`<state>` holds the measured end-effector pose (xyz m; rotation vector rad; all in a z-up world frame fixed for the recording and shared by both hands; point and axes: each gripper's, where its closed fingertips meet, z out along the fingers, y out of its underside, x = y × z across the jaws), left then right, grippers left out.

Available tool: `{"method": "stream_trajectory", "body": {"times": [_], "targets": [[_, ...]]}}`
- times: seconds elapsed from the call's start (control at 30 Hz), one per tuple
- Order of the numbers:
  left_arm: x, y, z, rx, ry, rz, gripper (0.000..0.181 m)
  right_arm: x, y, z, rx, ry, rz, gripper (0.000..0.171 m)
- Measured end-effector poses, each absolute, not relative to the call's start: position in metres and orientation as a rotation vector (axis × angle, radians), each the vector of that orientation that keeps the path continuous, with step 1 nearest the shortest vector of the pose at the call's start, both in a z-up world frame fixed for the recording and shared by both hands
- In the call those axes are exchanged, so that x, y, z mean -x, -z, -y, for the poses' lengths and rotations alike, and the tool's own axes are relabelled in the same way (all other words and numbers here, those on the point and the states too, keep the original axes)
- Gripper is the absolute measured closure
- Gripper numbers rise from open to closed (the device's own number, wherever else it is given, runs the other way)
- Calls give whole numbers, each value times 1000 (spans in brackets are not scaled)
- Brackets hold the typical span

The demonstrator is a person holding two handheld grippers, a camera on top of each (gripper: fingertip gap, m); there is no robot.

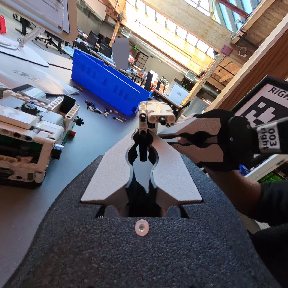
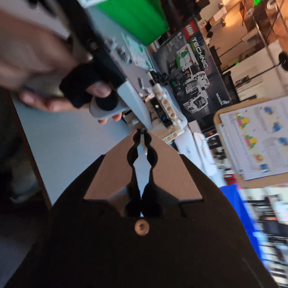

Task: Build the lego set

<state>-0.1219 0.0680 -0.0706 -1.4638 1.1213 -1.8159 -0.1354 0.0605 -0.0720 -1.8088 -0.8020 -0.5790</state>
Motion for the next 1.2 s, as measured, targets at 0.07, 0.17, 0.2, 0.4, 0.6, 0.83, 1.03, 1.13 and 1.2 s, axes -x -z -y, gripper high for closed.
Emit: {"method": "stream_trajectory", "body": {"times": [0.07,0.17,0.2,0.4,0.6,0.83,1.03,1.13,1.2], "targets": [[124,66,-71,1432,1804,-1077,175,137,67,-63,1816,391,599,167],[126,60,-77,1396,1740,-988,175,138,63,-68,1798,152,301,168],[126,58,-79,1383,1710,-956,175,138,62,-70,1782,95,223,168],[126,55,-77,1333,1556,-976,174,136,60,-68,1738,112,164,168],[123,56,-68,1331,1614,-1024,175,132,65,-61,1808,336,389,167],[127,63,-61,1319,1550,-1163,172,126,72,-55,1833,426,468,168],[128,67,-57,1339,1574,-1193,173,125,73,-51,1868,240,370,168],[129,61,-60,1328,1609,-1121,175,129,67,-52,1820,36,191,168],[129,59,-60,1315,1601,-1104,175,129,64,-53,1778,-75,98,165]]}}
